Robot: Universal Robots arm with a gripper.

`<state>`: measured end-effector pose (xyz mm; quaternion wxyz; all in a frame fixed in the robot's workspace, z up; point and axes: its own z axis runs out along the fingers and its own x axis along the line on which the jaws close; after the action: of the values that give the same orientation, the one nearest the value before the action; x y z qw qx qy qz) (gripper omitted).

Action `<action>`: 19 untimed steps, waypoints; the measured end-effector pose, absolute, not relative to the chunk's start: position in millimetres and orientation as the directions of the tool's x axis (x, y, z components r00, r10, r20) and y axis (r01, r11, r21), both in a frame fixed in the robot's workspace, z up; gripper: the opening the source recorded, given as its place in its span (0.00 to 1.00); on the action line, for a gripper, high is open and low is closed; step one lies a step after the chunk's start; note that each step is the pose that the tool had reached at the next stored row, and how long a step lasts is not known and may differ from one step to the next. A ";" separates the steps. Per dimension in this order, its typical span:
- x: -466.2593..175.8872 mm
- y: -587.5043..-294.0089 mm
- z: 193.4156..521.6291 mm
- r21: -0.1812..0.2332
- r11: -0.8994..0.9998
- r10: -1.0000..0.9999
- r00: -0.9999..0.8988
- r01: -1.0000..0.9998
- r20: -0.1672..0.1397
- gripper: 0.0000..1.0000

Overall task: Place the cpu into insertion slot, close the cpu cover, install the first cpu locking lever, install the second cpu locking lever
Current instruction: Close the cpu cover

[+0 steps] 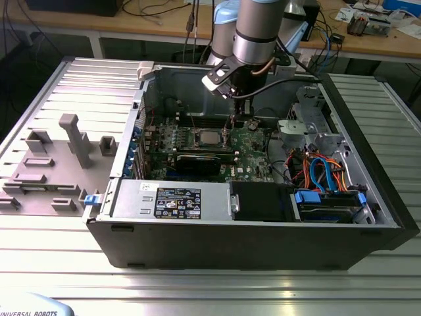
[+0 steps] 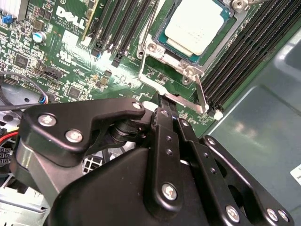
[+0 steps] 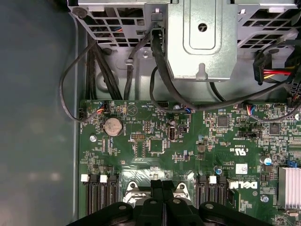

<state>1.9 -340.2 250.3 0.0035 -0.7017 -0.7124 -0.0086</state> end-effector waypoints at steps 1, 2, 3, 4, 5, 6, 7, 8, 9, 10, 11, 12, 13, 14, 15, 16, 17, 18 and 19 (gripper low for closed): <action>1.9 -340.1 250.3 0.007 0.015 1.000 -0.015 1.000 0.017 0.11; 1.8 -340.1 250.3 0.007 0.015 1.000 -0.015 1.000 0.017 0.11; 1.7 -340.1 250.3 0.007 0.015 1.000 -0.015 1.000 0.017 0.11; 1.7 -340.1 250.3 0.007 0.015 1.000 -0.015 1.000 0.017 0.11; 1.7 -340.1 250.3 0.007 0.015 1.000 -0.015 1.000 0.017 0.11; 1.4 -340.1 250.2 0.007 0.015 1.000 -0.015 1.000 0.017 0.11; 1.1 -340.1 250.2 0.007 0.015 1.000 -0.015 1.000 0.017 0.11; 0.6 -340.1 250.2 0.007 0.016 1.000 -0.016 1.000 0.017 0.11; 0.1 -340.1 250.1 0.007 0.016 1.000 -0.016 1.000 0.017 0.11; -0.3 -340.1 250.1 0.007 0.016 1.000 -0.016 1.000 0.017 0.11; -0.6 -340.1 250.0 0.007 0.016 1.000 -0.016 1.000 0.017 0.11; -1.2 -340.1 250.0 0.007 0.016 1.000 -0.016 1.000 0.017 0.11; -1.5 -340.1 250.0 0.007 0.017 1.000 -0.017 1.000 0.017 0.11; -2.3 -340.1 249.8 0.007 0.017 1.000 -0.017 1.000 0.017 0.11; -3.0 -340.1 249.8 0.007 0.017 1.000 -0.017 1.000 0.017 0.11; -3.4 -340.1 249.7 0.007 0.017 1.000 -0.017 1.000 0.017 0.11; -3.9 -340.1 249.7 0.007 0.017 1.000 -0.017 1.000 0.017 0.11; -5.2 -340.1 249.6 0.007 0.018 1.000 -0.018 1.000 0.017 0.11; -5.6 -340.1 249.5 0.007 0.018 1.000 -0.018 1.000 0.017 0.11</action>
<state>-5.6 -340.1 249.5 0.0035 -0.7007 -0.7134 -0.0085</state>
